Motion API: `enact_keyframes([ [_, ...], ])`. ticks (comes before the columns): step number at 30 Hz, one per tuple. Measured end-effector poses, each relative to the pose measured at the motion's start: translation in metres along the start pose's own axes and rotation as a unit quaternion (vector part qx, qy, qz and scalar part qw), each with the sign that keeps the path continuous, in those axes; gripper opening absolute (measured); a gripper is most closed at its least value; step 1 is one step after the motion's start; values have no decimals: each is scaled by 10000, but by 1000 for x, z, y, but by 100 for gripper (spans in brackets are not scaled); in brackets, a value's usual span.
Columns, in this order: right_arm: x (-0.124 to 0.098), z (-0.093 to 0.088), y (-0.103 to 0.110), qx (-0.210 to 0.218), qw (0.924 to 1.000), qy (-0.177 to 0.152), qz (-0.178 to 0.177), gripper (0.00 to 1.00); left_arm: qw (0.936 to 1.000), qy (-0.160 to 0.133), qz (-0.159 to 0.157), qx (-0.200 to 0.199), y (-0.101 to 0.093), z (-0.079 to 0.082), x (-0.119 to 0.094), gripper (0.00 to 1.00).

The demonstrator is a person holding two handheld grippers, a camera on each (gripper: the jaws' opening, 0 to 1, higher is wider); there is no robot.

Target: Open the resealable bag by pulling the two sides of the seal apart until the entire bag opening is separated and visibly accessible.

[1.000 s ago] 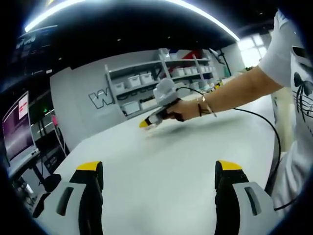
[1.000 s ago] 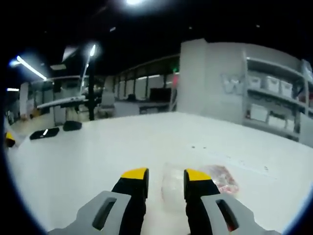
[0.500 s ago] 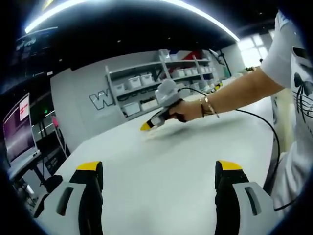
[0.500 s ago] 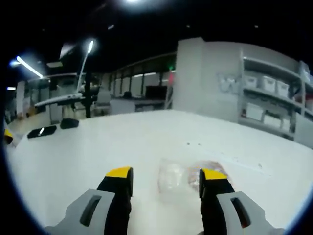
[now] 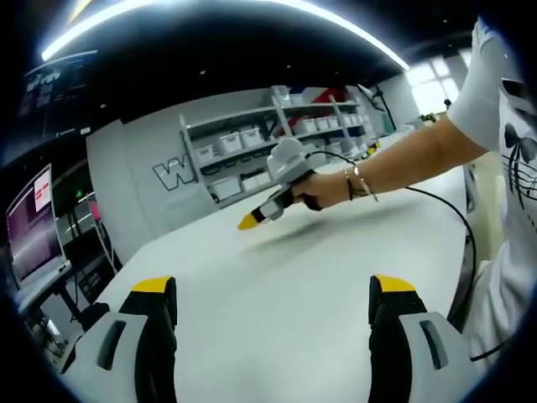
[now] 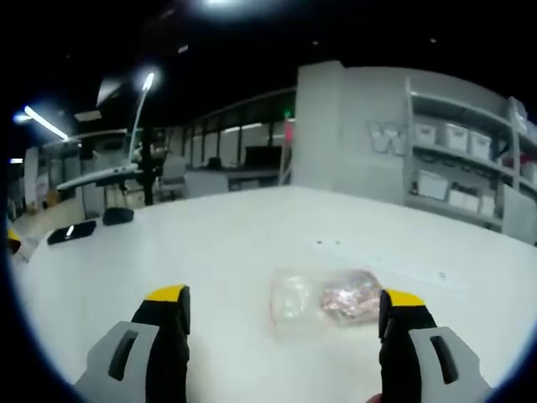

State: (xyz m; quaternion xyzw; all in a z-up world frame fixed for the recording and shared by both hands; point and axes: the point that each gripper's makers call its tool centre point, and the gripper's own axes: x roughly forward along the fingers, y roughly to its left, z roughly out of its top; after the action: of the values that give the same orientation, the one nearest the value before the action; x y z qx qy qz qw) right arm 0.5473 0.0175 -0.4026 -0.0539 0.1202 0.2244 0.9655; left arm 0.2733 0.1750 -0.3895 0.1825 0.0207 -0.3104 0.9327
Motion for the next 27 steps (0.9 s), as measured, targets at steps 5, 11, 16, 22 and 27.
enact_keyframes([
  [5,-5,3,2,-139,9999,-60,1,99,10000,5,5,22,0,1,-1,94],
  [11,-12,8,7,-161,9998,-116,39,99,10000,-4,-8,59,-3,4,-3,94],
  [16,-17,9,7,-196,9997,-133,5,99,10000,-3,-20,84,-5,6,-4,94],
  [22,-22,10,3,-158,9997,-160,-34,99,9999,14,-22,107,-5,6,-4,94],
  [27,-26,9,3,-145,9998,-163,-40,98,9999,10,-30,100,-5,6,-4,94],
])
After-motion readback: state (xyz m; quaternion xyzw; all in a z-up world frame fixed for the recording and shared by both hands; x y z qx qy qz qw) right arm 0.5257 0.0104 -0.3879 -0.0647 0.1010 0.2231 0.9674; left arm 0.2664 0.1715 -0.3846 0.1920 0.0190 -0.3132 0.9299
